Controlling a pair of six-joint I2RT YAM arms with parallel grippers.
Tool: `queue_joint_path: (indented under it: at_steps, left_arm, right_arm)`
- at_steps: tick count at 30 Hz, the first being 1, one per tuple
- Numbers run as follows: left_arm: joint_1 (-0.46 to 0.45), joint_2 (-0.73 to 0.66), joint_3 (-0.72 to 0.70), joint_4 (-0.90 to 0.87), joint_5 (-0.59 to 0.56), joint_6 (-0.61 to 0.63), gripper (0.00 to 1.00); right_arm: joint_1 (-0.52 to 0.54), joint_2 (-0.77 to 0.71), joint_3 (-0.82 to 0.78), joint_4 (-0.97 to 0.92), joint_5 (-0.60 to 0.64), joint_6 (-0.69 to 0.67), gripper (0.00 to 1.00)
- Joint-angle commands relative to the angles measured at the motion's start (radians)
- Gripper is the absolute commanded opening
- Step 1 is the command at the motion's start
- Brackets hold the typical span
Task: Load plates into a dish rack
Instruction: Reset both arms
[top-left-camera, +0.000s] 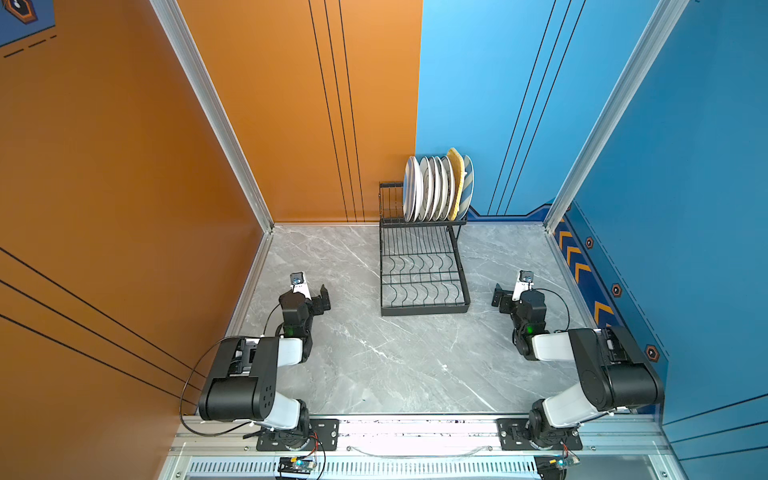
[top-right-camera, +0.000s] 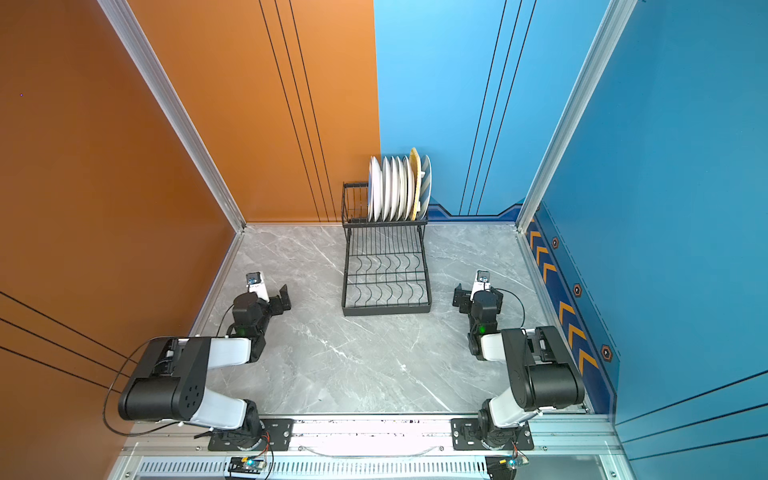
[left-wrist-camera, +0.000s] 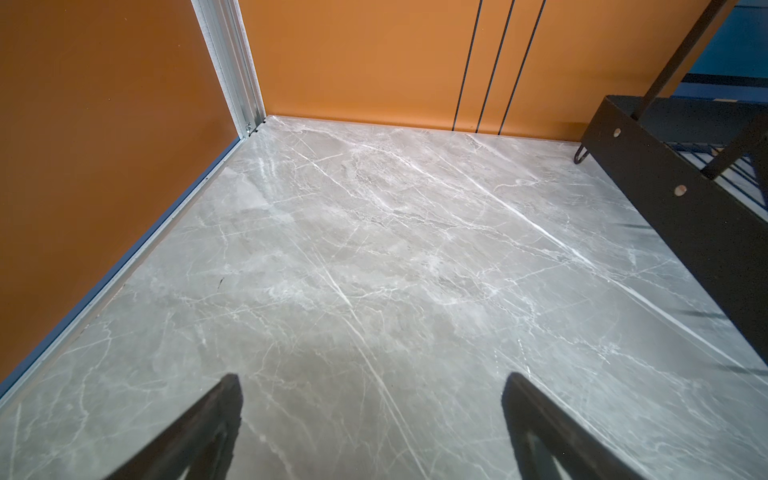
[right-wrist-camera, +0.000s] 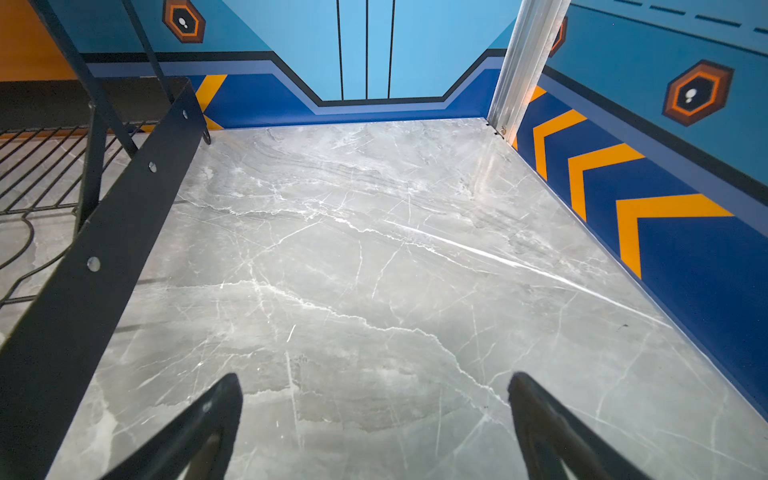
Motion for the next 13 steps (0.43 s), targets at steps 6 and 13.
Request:
queue_joint_path:
  at_steps: [6,13]
  left_arm:
    - [-0.006,0.016,-0.017,0.059,-0.01,0.013,0.98]
    - [-0.006,0.016,-0.017,0.059,-0.01,0.013,0.98]
  right_arm:
    - [-0.006,0.003,0.002,0.014,-0.01,-0.009,1.0]
    - [-0.013,0.003,0.007,0.002,-0.025,-0.003,1.0]
